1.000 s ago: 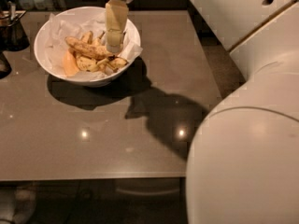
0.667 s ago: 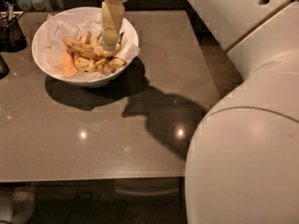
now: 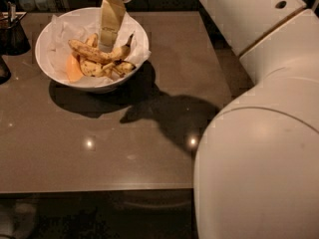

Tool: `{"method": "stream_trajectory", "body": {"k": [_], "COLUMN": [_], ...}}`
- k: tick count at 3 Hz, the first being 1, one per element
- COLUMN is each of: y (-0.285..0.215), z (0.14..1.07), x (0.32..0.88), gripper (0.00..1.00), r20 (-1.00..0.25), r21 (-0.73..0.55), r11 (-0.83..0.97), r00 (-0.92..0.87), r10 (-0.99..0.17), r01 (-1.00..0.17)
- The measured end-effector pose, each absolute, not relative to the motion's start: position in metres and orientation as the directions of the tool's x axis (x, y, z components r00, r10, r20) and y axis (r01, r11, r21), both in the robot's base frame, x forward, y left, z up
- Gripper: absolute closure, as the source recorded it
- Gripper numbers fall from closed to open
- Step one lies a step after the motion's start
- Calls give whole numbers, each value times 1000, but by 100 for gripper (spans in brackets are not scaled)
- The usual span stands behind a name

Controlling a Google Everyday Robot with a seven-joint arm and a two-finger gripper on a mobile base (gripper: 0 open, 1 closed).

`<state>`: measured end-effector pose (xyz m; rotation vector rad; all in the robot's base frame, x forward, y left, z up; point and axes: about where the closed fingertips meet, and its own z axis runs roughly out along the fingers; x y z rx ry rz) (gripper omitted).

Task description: Pick banana from white bowl

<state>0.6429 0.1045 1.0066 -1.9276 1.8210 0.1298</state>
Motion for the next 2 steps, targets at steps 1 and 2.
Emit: {"method": "stream_trajectory", "body": {"k": [1,2], "y": [122,134], "z": [1004,996], "x": [651,657], "gripper": [0,0], "r20": [-417,-411], "r21": [-250,-218], "r11": [6,17], "r00": [102,76], "r10": [-903,-908], "r01": [-968,-976]}}
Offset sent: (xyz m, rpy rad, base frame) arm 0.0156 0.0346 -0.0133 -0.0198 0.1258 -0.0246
